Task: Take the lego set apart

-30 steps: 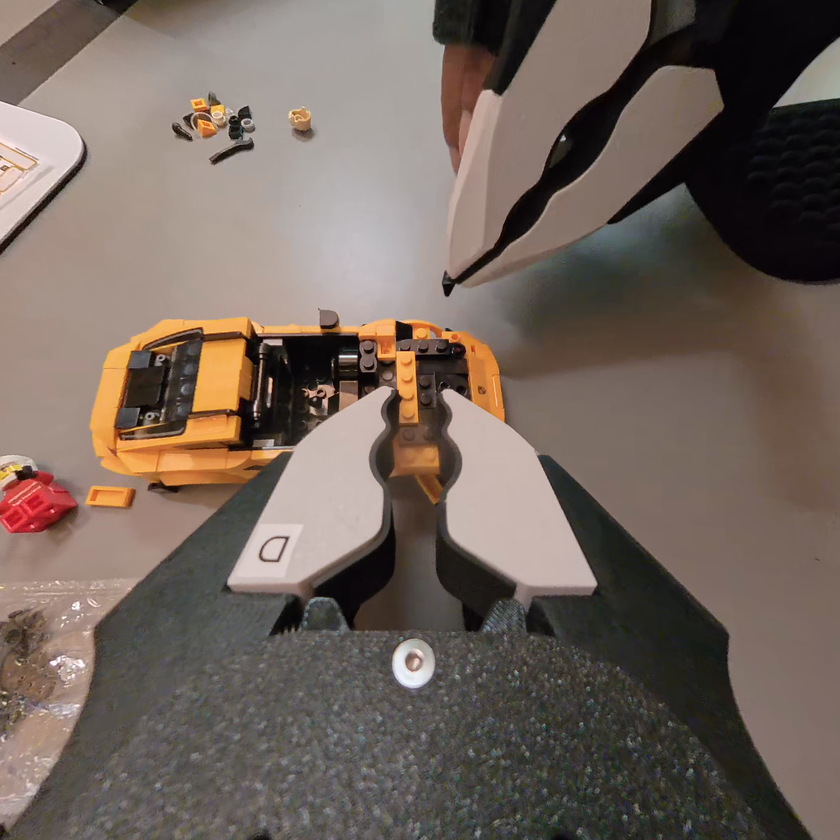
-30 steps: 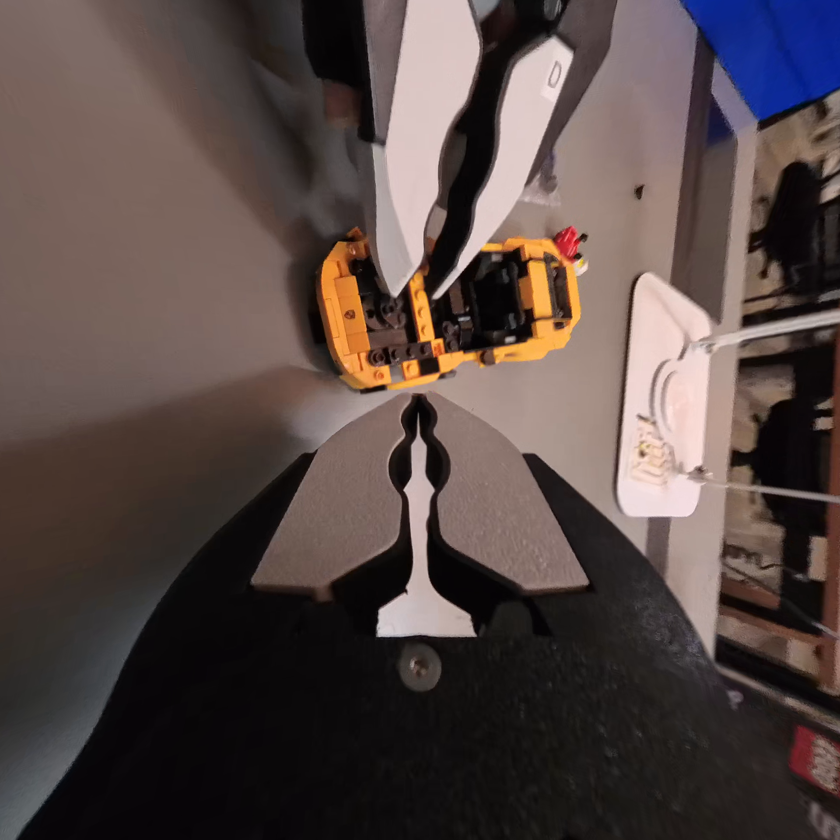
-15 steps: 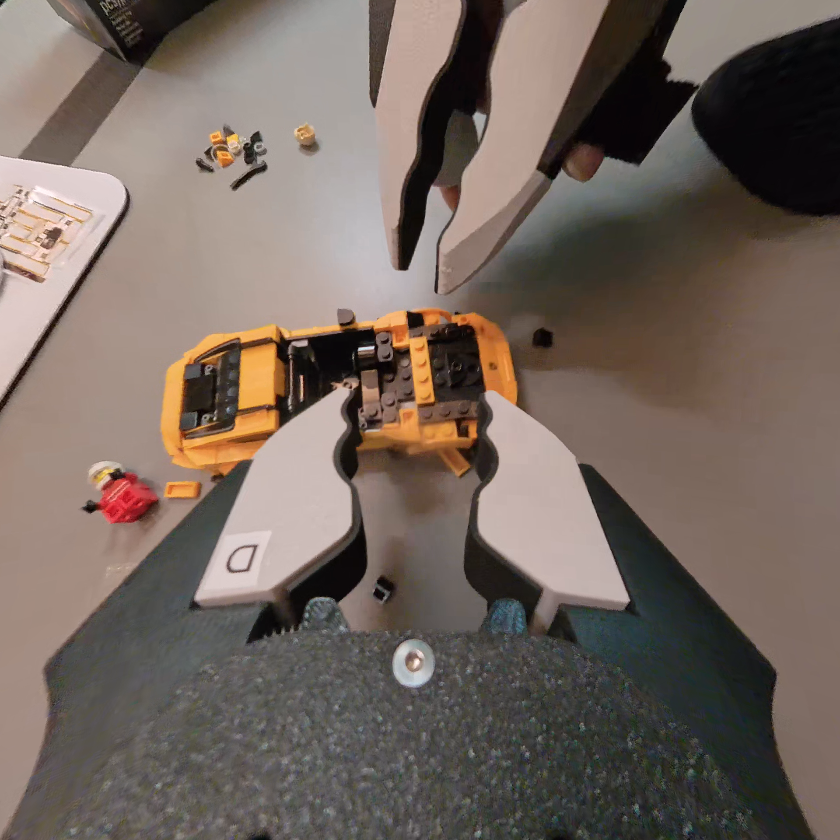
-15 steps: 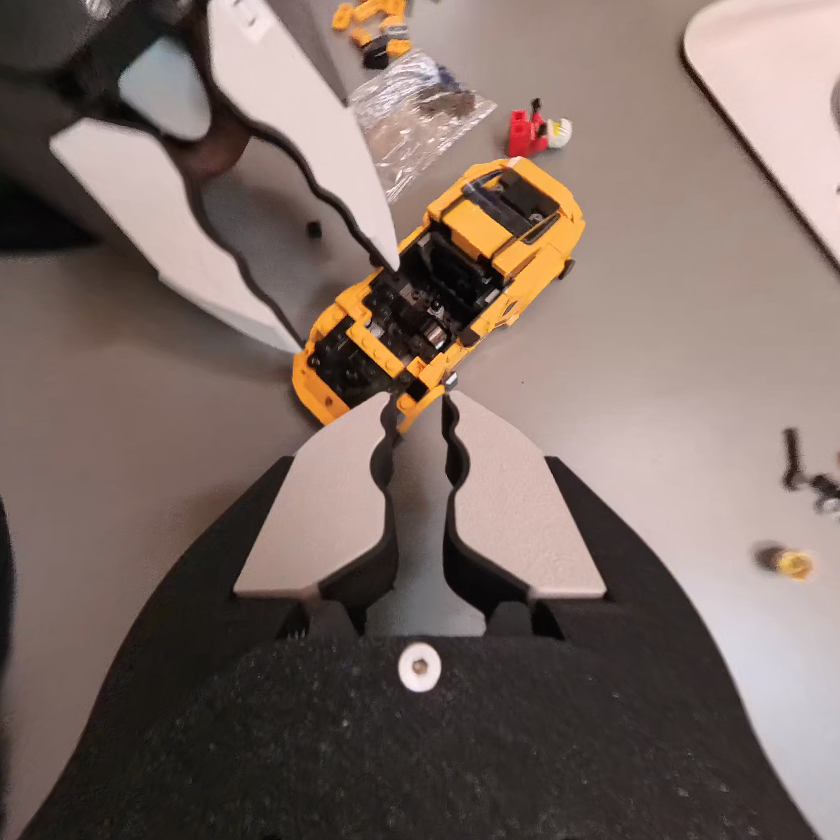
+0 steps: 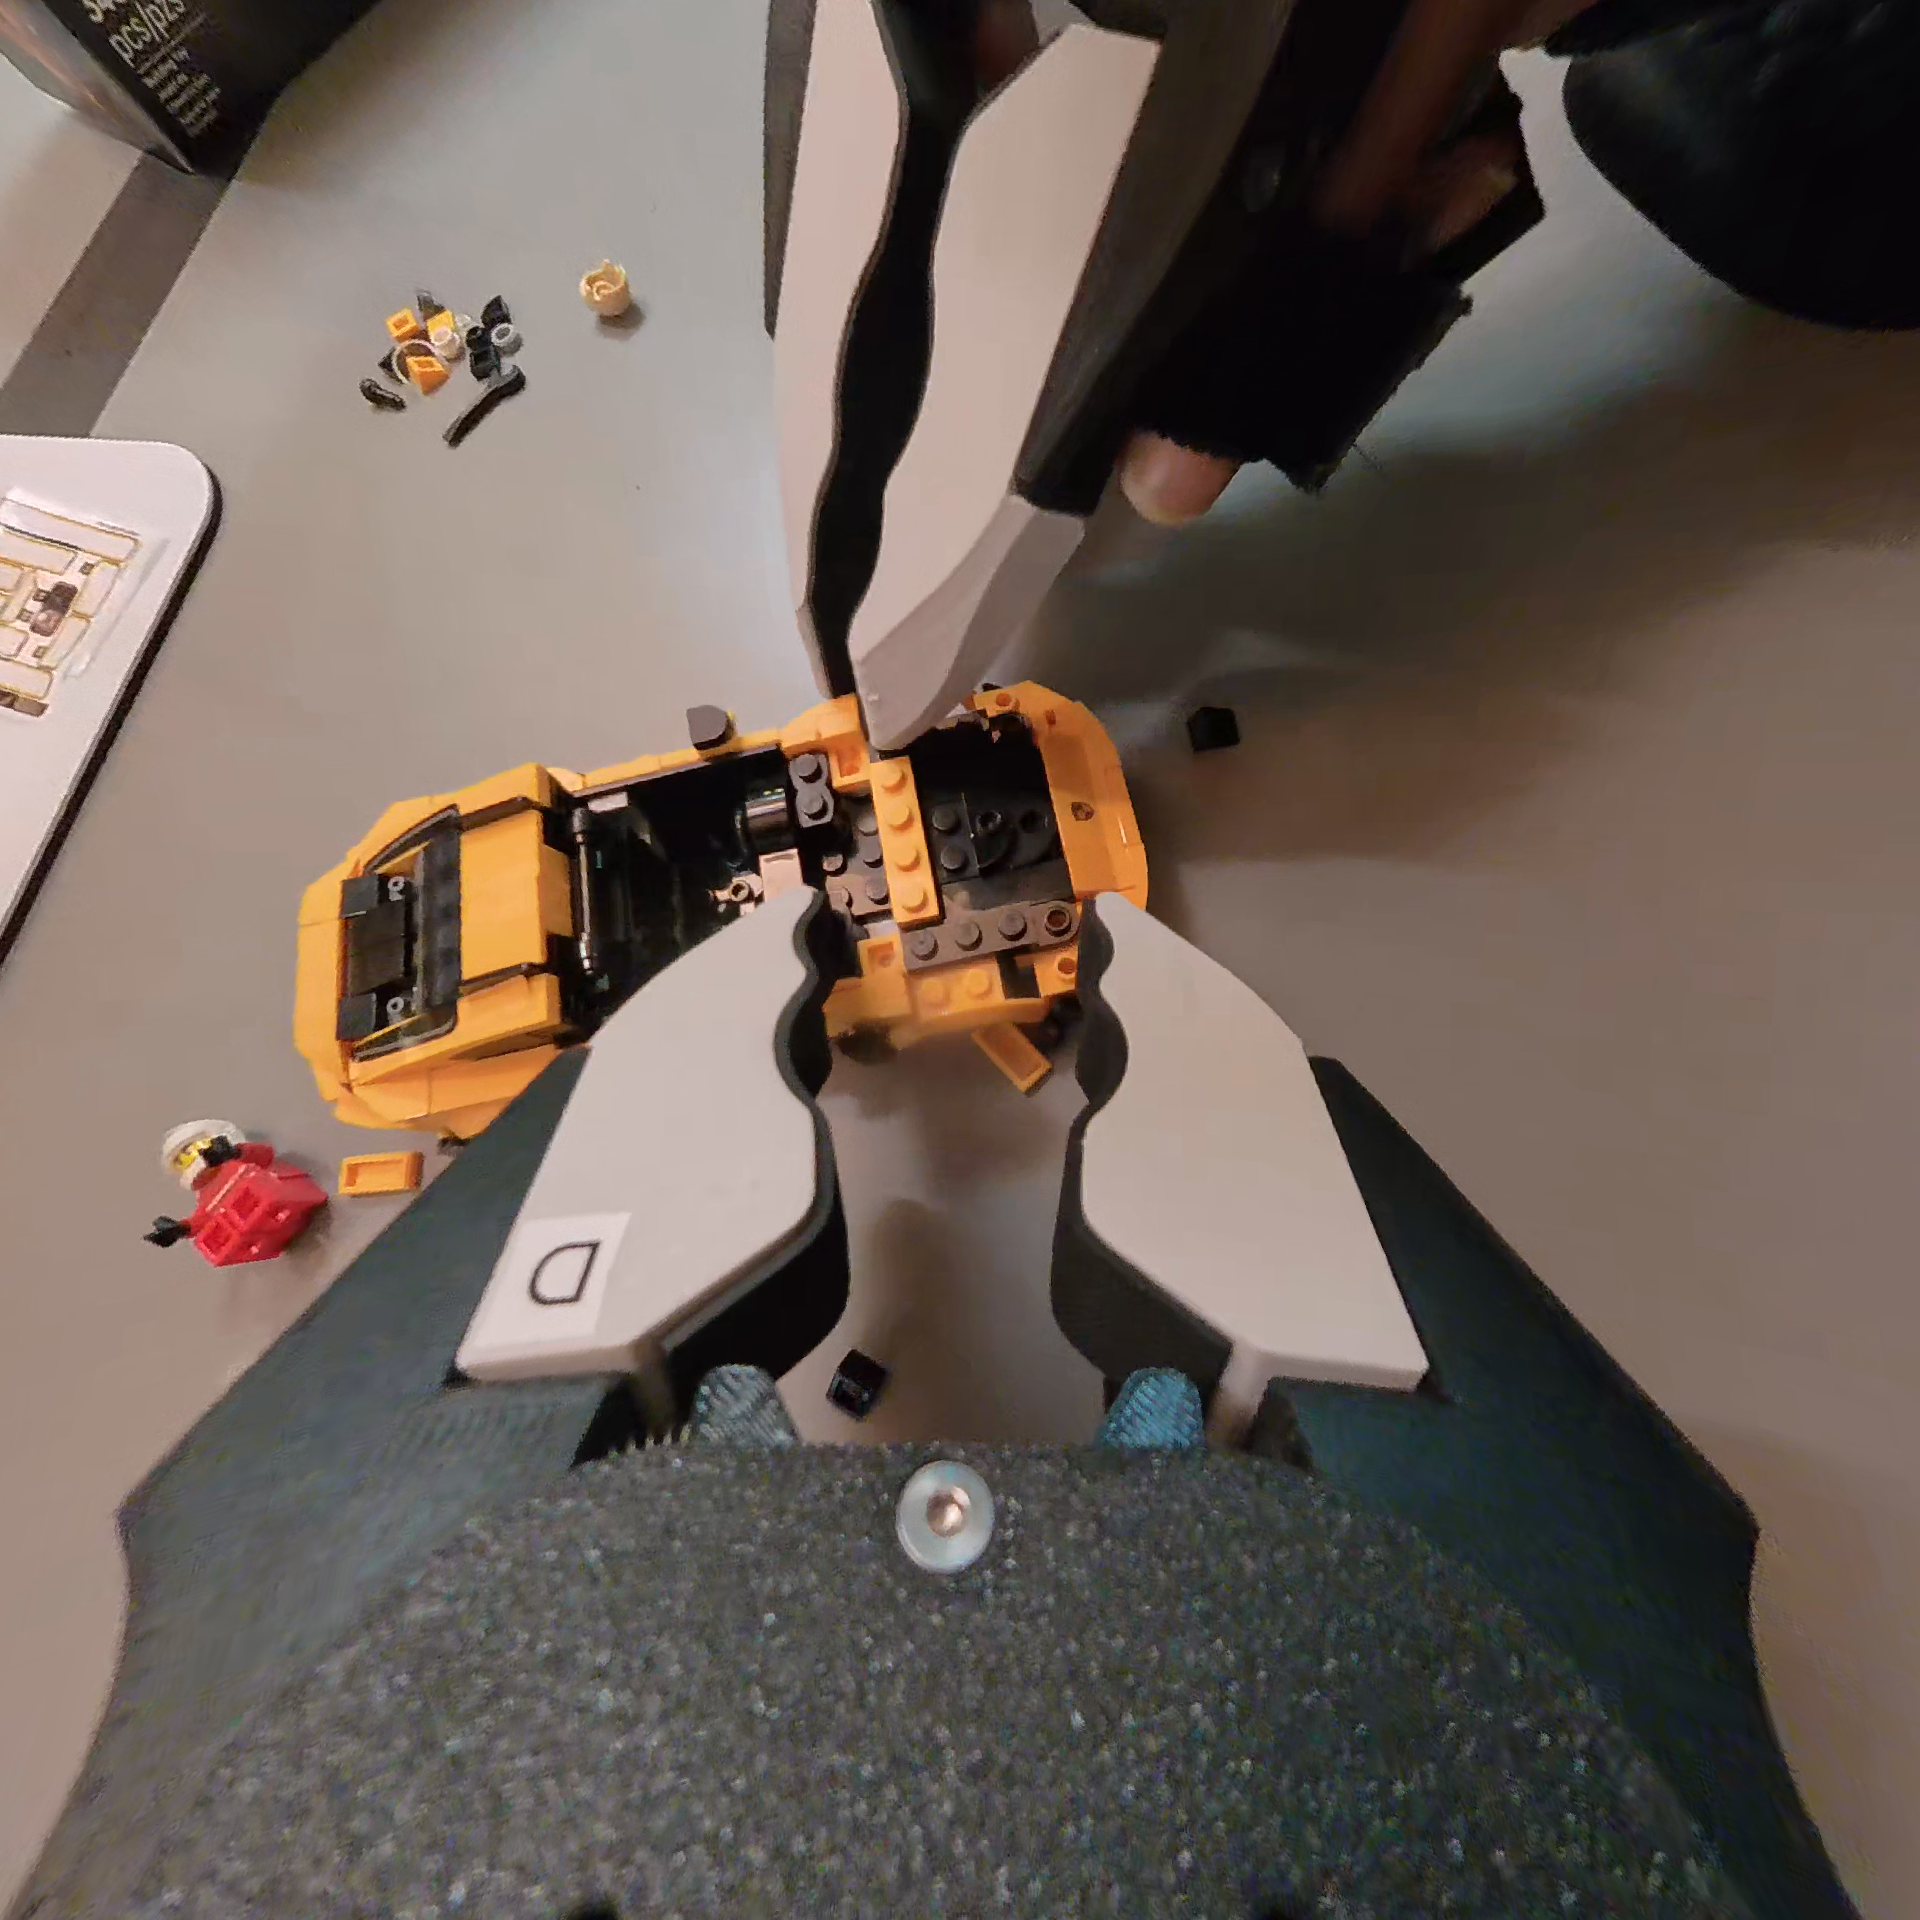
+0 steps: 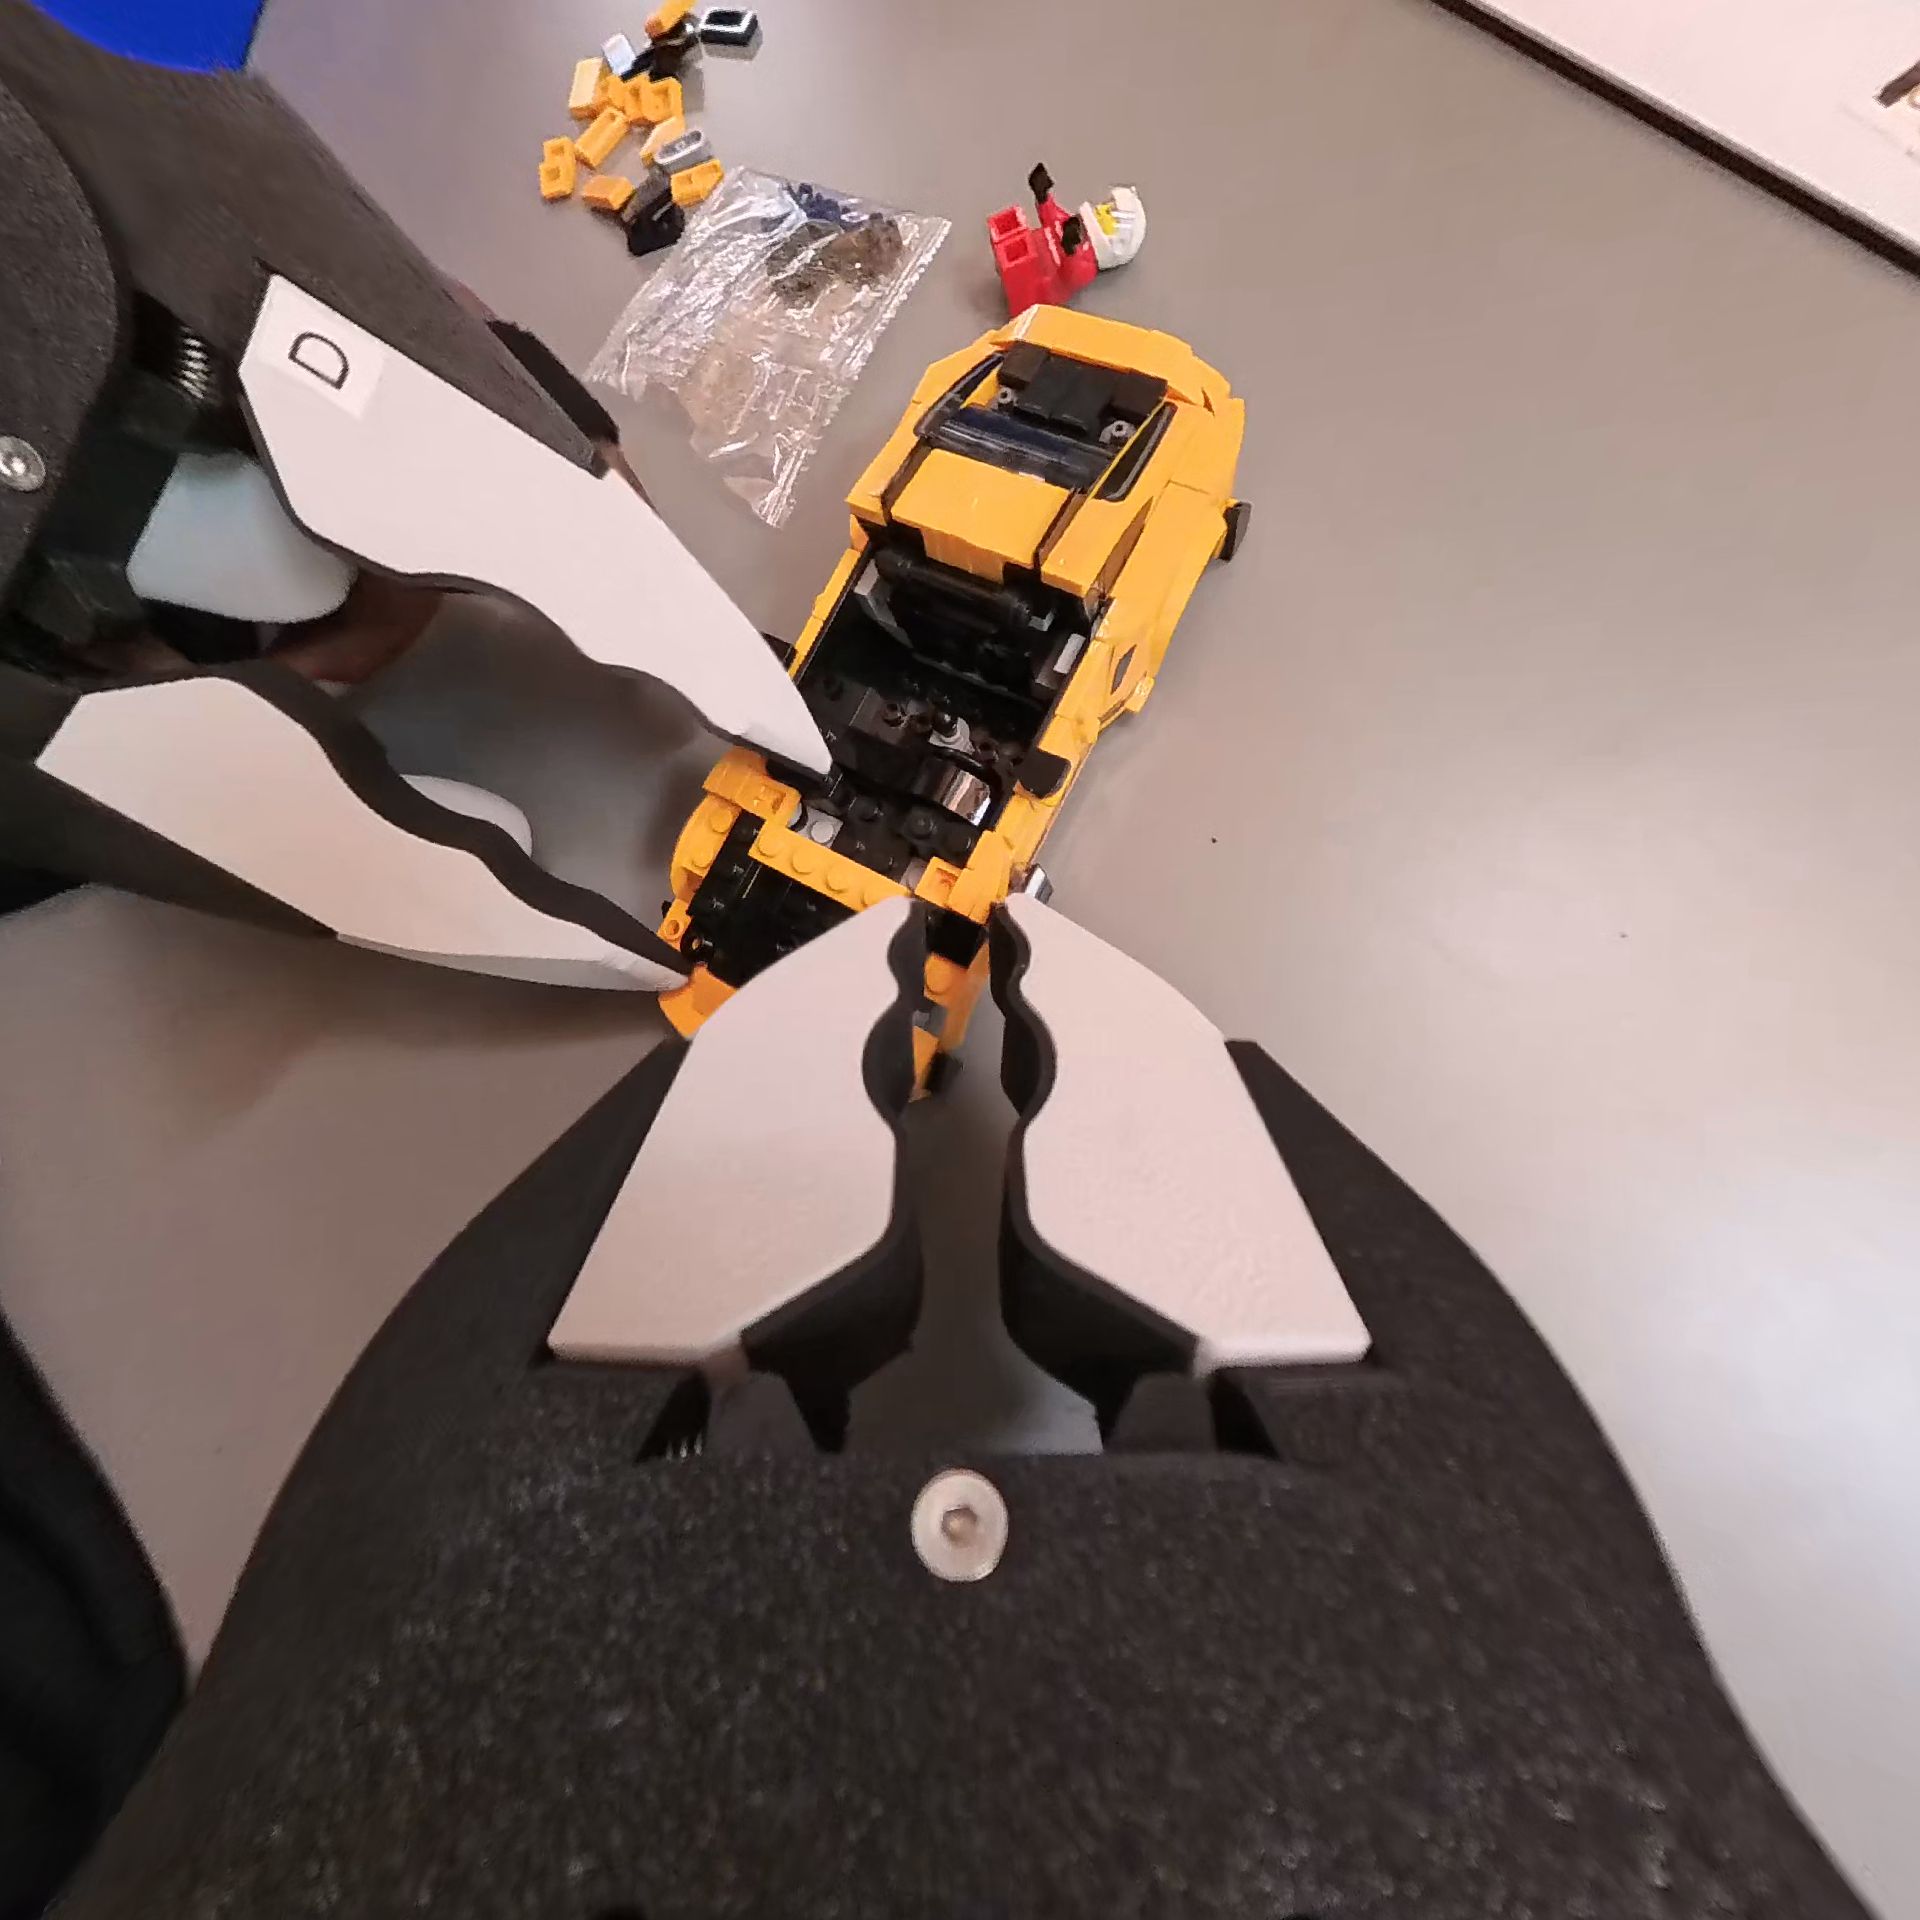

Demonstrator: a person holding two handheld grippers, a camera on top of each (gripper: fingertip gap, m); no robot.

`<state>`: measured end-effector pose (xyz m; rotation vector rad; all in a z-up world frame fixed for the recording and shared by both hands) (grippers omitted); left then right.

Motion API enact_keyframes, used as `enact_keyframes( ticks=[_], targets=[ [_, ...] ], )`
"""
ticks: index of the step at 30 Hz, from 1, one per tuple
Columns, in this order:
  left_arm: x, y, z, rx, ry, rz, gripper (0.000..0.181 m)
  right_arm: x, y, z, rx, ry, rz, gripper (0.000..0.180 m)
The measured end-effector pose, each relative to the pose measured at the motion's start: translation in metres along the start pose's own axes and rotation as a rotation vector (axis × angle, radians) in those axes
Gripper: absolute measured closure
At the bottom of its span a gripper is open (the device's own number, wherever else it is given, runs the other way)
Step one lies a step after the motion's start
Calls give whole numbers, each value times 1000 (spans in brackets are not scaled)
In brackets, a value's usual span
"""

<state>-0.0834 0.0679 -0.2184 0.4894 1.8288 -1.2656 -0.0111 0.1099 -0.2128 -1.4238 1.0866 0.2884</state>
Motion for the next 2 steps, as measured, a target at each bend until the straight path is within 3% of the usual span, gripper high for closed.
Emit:
enact_keyframes(
  ticks=[2],
  targets=[
    [0, 0, 0, 4, -22, 14, 137, 0, 0, 0, 6, 19, -5, 168]
  ],
)
Point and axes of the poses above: each gripper's, where its closed fingertips meet, y out along the fingers, x out of its underside, z = x × y across the jaws, the point moved 4 cm from there along -y, back along the fingers, and after that the axes turned 6 degrees about z, right-handed, at the moved point
